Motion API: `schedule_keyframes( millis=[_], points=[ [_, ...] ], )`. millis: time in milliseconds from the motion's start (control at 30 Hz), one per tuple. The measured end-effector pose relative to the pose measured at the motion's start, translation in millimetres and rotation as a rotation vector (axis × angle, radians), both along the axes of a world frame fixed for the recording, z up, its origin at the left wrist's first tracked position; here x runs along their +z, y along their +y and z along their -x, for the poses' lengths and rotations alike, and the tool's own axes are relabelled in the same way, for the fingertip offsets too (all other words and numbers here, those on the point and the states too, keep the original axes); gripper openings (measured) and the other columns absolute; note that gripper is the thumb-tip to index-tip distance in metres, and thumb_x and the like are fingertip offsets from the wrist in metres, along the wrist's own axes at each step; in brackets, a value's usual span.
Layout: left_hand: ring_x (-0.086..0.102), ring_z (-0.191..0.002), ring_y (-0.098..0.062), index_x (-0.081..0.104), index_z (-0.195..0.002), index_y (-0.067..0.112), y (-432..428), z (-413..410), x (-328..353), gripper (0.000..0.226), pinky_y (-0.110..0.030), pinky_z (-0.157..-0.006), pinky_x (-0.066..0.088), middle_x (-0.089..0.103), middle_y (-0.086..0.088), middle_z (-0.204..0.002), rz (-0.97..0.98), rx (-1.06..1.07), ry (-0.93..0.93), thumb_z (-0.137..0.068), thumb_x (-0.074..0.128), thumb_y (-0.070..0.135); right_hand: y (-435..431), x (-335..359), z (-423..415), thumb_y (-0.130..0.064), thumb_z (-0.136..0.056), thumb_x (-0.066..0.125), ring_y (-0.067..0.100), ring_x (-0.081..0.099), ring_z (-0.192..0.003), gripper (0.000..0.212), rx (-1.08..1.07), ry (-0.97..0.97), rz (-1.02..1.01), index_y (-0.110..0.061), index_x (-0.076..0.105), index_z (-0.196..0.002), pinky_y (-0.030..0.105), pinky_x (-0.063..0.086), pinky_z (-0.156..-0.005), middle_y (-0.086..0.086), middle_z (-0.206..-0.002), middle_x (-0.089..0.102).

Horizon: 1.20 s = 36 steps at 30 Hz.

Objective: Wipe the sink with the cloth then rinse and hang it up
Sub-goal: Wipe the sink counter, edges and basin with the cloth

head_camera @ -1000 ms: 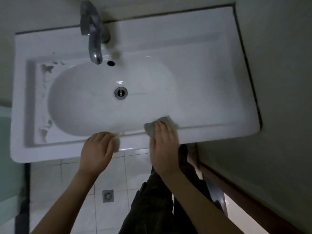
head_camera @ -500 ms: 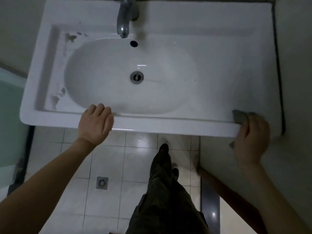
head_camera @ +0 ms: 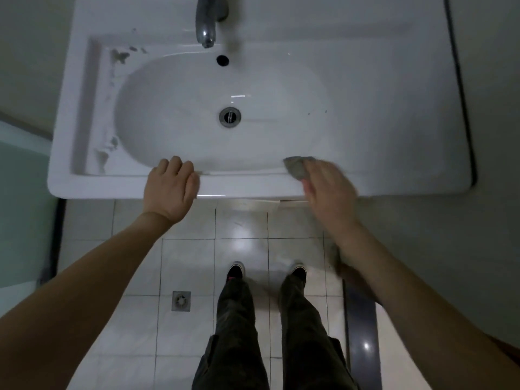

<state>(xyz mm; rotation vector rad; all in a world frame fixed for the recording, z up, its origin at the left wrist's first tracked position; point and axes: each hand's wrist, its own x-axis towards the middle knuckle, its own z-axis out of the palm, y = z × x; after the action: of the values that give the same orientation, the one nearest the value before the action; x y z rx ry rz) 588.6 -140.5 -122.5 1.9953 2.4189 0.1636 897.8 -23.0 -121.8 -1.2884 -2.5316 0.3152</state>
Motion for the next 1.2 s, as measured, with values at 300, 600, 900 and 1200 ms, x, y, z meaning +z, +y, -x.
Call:
schedule_keyframes(
  millis=[300, 600, 900, 1200],
  points=[
    [0.045, -0.071, -0.029, 0.052, -0.079, 0.007, -3, 3, -7, 0.027, -0.035, -0.062, 0.025, 0.051, -0.013, -0.078, -0.041, 0.020, -0.025, -0.094, 0.037, 0.025, -33, -3, 56, -0.010, -0.098, 0.040, 0.034, 0.051, -0.114, 0.032, -0.372, 0.043, -0.046, 0.000, 0.054, -0.125, 0.040, 0.037, -0.103, 0.019, -0.121, 0.057],
    [0.046, -0.072, -0.029, 0.051, -0.079, 0.007, -5, 8, -6, 0.028, -0.035, -0.064, 0.027, 0.051, -0.012, -0.079, -0.068, -0.026, -0.085, -0.095, 0.034, 0.023, -65, 1, 113, -0.007, -0.090, 0.041, 0.038, 0.053, -0.115, 0.040, -0.036, -0.090, -0.033, 0.005, 0.048, -0.128, 0.043, 0.038, -0.106, 0.024, -0.128, 0.055],
    [0.045, -0.071, -0.028, 0.052, -0.078, 0.008, -3, 3, -11, 0.023, -0.035, -0.062, 0.029, 0.051, -0.010, -0.078, -0.101, 0.030, -0.062, -0.093, 0.042, 0.022, -24, -2, 51, -0.017, -0.100, 0.033, 0.036, 0.053, -0.106, 0.036, -0.518, 0.095, -0.029, 0.002, 0.060, -0.115, 0.037, 0.038, -0.098, 0.021, -0.113, 0.062],
    [0.049, -0.070, -0.029, 0.056, -0.080, 0.005, -10, 21, -3, 0.028, -0.038, -0.064, 0.038, 0.054, -0.012, -0.076, -0.108, -0.100, -0.234, -0.093, 0.035, 0.017, -100, -6, 204, -0.012, -0.096, 0.034, 0.030, 0.050, -0.123, 0.039, -0.067, -0.024, 0.056, 0.002, 0.052, -0.129, 0.042, 0.029, -0.113, 0.018, -0.129, 0.056]
  ],
)
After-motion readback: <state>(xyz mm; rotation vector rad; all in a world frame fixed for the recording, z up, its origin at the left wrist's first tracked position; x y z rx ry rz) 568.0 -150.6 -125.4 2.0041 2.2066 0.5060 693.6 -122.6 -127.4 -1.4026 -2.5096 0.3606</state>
